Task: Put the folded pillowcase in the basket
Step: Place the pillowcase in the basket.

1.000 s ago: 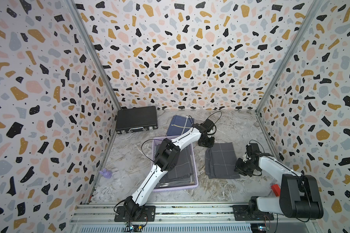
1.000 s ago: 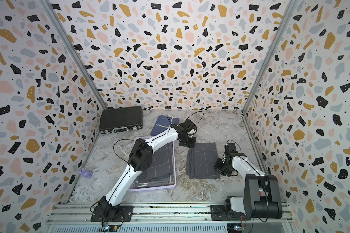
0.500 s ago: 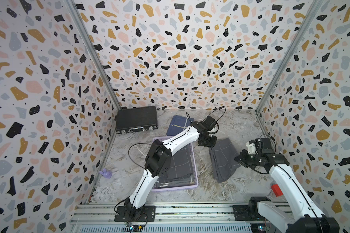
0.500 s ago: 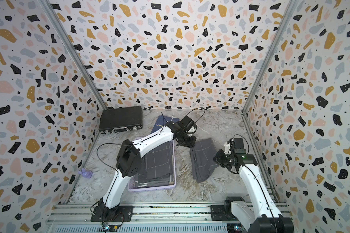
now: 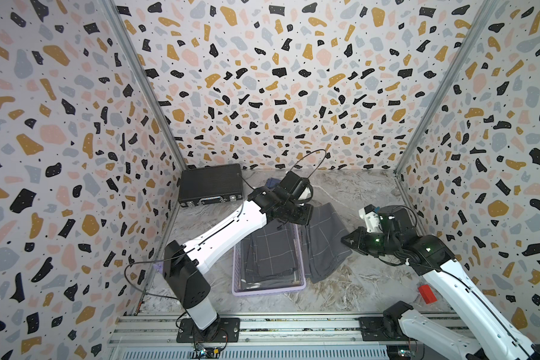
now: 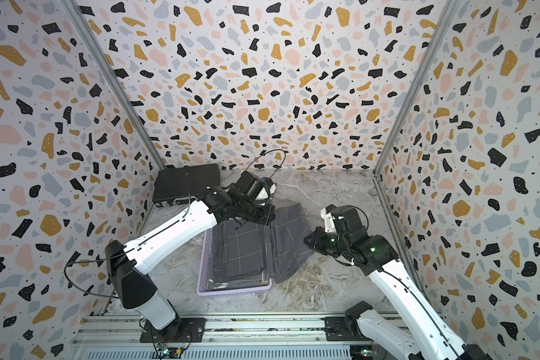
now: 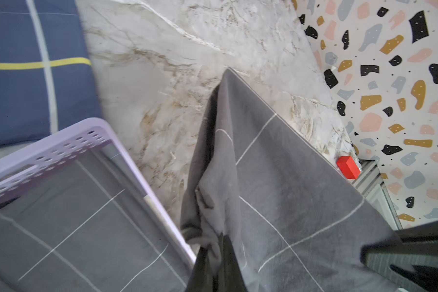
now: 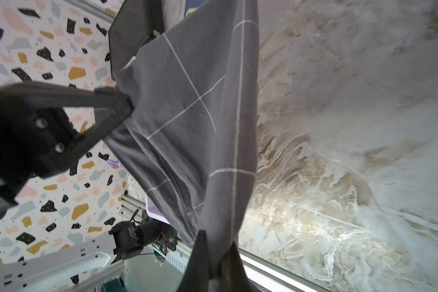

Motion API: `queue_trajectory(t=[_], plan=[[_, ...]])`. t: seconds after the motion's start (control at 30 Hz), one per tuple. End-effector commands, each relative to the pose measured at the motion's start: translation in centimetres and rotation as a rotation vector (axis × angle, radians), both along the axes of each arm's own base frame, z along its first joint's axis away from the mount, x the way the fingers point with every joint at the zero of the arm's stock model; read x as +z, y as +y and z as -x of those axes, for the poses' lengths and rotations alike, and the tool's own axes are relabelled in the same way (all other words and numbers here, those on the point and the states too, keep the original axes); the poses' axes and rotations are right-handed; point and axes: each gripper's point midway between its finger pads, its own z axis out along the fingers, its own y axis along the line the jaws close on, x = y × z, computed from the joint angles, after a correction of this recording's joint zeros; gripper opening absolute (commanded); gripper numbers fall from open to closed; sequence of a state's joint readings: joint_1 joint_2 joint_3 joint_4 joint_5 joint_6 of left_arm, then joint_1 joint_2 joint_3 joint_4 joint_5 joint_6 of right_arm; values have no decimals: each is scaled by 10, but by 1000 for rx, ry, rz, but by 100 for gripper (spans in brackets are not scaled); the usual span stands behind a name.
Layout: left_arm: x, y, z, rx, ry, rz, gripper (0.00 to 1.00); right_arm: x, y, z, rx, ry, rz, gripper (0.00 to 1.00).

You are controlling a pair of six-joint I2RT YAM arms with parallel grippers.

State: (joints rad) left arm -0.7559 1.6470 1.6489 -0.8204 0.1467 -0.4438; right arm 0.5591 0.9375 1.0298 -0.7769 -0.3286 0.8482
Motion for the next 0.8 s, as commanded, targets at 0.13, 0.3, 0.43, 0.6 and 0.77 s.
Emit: queue_trajectory(t=[0.13,0.3,0.43,0.6,0.77], plan=[[-18,85,-25,107,17,-82,0,-6,69,-17,73,-51,31,0],[-31,117,-35,150,37,-106,0,-27,101,-26,116,-21,50,0],[-40,131,-42,167,47,-131,0,-46,122,-26,155,7,66,0],[-55,151,-49,196,77,-147,0,-65,138,-25,190,27,87,0],[-70,162,-56,229,109,-140,0,-85,146,-23,204,51,97,0]])
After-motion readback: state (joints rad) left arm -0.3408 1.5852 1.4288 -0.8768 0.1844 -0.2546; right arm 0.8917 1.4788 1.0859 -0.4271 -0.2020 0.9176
